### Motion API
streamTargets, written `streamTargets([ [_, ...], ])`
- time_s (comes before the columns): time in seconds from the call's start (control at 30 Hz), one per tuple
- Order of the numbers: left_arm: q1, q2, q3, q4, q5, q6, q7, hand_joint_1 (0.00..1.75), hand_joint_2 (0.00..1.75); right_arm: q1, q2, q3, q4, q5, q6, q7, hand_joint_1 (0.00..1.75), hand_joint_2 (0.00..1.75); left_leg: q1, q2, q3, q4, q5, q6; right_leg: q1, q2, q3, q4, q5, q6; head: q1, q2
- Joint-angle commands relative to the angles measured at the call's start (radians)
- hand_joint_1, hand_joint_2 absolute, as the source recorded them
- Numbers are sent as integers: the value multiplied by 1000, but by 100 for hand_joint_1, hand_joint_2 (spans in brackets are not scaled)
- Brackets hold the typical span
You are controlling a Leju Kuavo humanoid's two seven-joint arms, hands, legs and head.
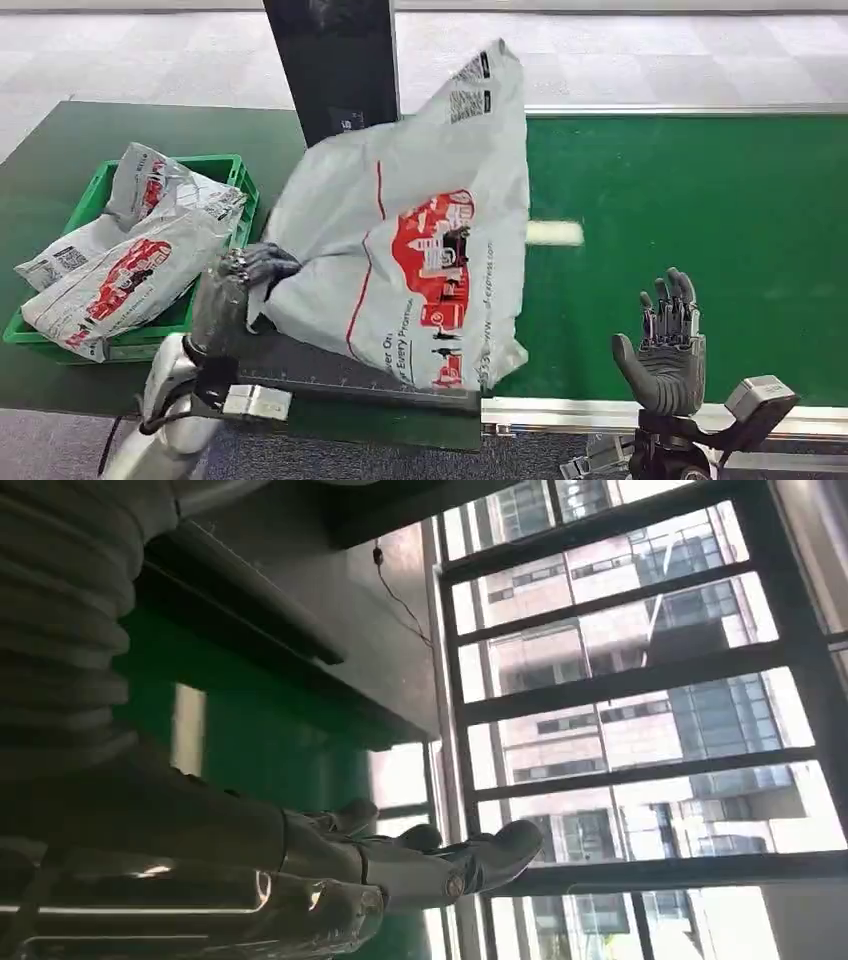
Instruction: Moved the parcel from conveyor to table for the left to box.
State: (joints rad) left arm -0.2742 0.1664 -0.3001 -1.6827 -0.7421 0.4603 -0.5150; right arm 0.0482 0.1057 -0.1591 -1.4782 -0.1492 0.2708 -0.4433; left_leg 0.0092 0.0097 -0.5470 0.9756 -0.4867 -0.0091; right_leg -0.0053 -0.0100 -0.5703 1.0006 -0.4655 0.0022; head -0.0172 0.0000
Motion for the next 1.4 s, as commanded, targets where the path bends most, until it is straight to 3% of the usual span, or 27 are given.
streamTargets([
  [0.03,-203,105,289,177,-131,159,48,175,175,-43,-14,42,85,-12,-25,-8,0,175,1,2,1,-1,1,-1,1,3,0,0,1,-1,-1,0],
  [0.17,-230,156,352,315,-137,200,68,175,175,-53,-27,56,99,-16,-28,-8,0,175,1,3,3,-1,0,-1,1,3,1,0,1,-1,-1,0],
  [0.33,-226,161,372,352,-134,218,66,175,175,-65,-31,63,109,-19,-29,-6,0,175,1,2,2,-1,1,0,1,2,1,-1,1,0,-1,0],
  [0.53,-299,169,524,537,-539,238,151,175,175,-99,-45,91,147,-24,-34,-8,0,175,1,3,2,-1,1,0,1,4,0,-1,1,-1,0,0],
  [0.7,-379,182,503,748,-695,238,271,175,175,-108,-60,101,150,-35,-37,-10,0,175,1,-1,1,-2,2,-1,1,-1,0,-1,1,-1,0,0],
  [0.83,-434,234,474,959,-731,213,365,175,175,-106,-63,101,143,-39,-37,-9,0,175,1,0,2,-2,2,-1,1,1,1,-1,1,0,0,0],
  [1.37,-434,256,467,970,-751,118,435,175,175,-114,-54,101,142,-38,-31,-2,0,175,1,0,-1,0,1,-1,1,1,-2,0,0,0,0,0],
  [1.4,-438,253,472,970,-742,107,438,0,175,-112,-55,100,141,-37,-31,-1,0,175,1,0,-1,-1,2,-1,1,1,-1,0,1,0,0,0],
])
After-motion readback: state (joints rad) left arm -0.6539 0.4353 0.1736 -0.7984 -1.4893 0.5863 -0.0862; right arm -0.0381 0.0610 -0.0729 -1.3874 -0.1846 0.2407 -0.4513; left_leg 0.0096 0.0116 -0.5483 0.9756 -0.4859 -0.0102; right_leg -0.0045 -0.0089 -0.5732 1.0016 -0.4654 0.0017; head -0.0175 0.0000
